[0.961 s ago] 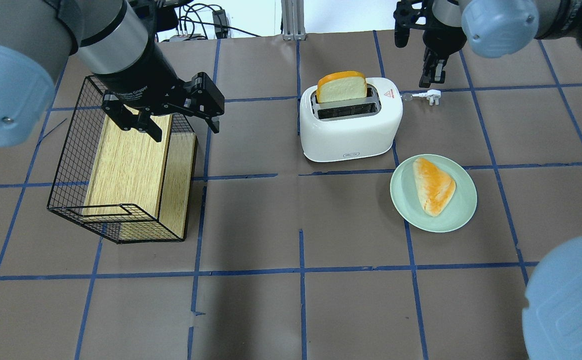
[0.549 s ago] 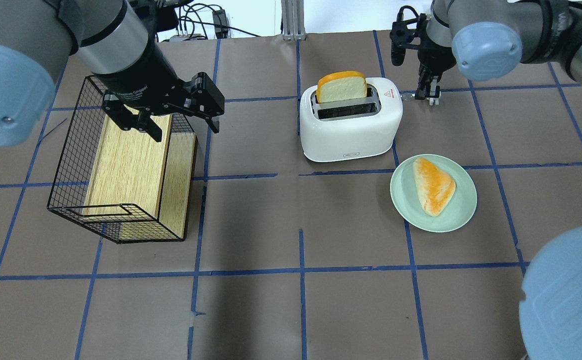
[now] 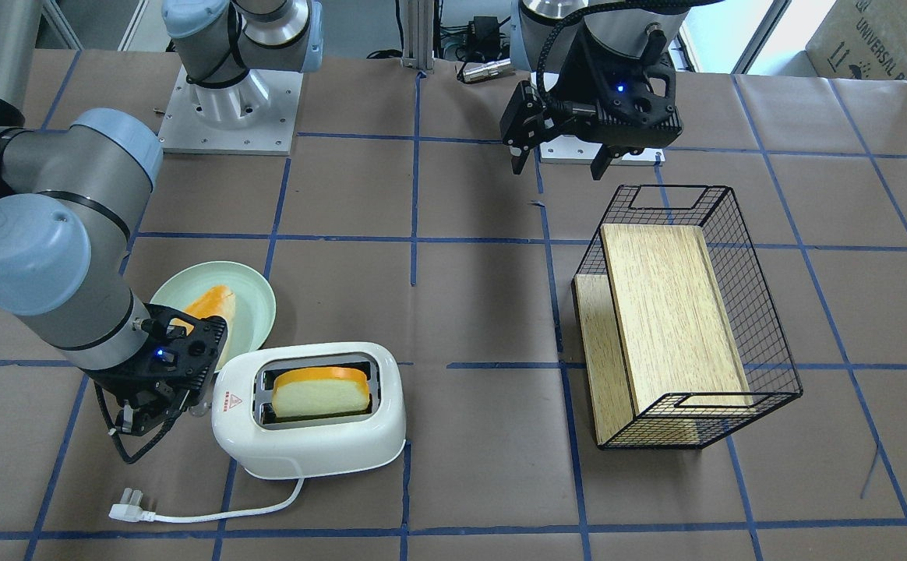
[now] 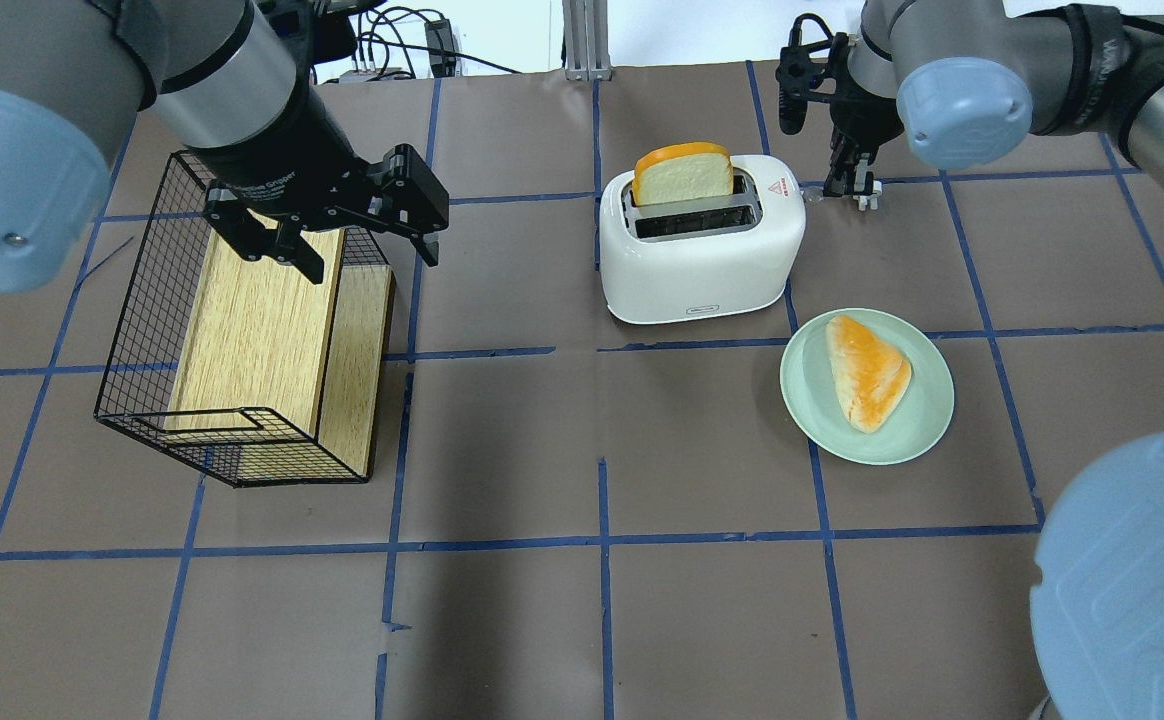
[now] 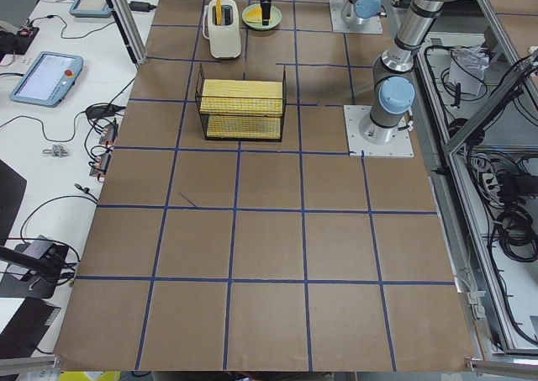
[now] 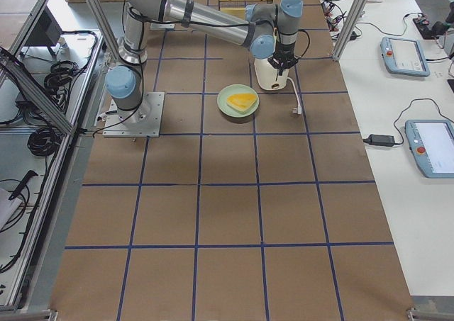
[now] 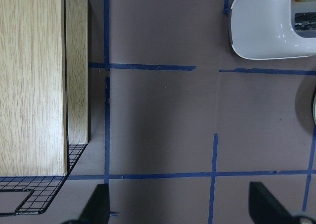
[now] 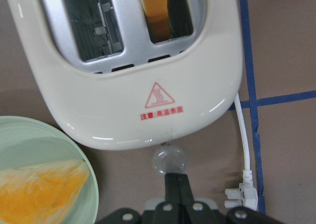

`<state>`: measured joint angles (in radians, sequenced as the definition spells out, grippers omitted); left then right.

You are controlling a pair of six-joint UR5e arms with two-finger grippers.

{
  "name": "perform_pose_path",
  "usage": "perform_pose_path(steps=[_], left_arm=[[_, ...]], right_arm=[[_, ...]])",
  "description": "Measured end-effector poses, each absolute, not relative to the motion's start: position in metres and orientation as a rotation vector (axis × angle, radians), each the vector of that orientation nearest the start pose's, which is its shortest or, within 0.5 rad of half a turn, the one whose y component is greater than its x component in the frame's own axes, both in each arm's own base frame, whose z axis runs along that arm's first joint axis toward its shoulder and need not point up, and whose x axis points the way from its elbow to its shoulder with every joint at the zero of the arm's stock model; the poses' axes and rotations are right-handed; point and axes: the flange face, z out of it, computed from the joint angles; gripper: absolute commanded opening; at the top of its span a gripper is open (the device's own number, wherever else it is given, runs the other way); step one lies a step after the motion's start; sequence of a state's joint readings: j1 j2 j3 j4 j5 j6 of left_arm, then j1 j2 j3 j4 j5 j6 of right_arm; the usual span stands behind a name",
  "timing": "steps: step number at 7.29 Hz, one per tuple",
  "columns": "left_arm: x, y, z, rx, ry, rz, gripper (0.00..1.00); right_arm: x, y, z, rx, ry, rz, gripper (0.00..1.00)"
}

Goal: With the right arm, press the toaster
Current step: 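Lower the right gripper onto the toaster lever beside the white cord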

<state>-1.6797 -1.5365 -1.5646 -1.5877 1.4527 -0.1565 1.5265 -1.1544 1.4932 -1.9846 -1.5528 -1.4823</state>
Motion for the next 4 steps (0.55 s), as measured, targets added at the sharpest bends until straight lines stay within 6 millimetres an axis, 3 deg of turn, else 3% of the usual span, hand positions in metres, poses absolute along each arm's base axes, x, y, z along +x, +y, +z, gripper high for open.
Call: perform_pose_path(steps=[4], left_arm=[[-0.1963,-0.4607,0.5066,-0.075,3.261,-0.012,1.0]], right_arm=[[0.1097,-0.6557,0.3214,-2.09,2.373,-0.14,0.01]])
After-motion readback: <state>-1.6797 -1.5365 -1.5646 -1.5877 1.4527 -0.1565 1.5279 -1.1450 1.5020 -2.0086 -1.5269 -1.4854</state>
